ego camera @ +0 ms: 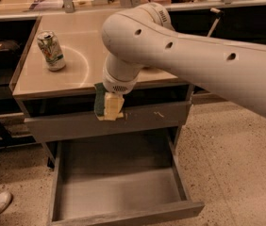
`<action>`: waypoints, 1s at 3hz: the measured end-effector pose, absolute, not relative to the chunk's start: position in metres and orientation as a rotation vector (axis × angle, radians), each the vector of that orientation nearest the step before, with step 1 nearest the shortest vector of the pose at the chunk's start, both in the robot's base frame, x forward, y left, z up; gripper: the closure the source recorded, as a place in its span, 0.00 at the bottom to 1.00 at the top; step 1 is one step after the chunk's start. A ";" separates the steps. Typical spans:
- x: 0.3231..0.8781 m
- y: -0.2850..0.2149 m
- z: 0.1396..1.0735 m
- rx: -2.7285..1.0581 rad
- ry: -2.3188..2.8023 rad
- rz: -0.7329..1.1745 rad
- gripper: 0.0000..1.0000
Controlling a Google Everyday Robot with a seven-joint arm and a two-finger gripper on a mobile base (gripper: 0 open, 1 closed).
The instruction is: Pick sponge from middle drawer and place on counter
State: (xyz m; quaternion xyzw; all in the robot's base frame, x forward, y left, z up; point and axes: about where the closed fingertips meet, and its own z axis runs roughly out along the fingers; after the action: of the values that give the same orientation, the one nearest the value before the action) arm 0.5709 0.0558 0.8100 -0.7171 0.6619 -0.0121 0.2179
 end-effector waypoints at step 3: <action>0.626 0.064 0.851 -2.001 1.764 -0.047 1.00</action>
Offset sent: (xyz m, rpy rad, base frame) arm 0.0563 0.0064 0.0534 0.0115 -0.0536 0.0308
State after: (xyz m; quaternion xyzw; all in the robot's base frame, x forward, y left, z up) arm 0.6259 0.0643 0.8509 -0.7292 0.6427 -0.0170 0.2345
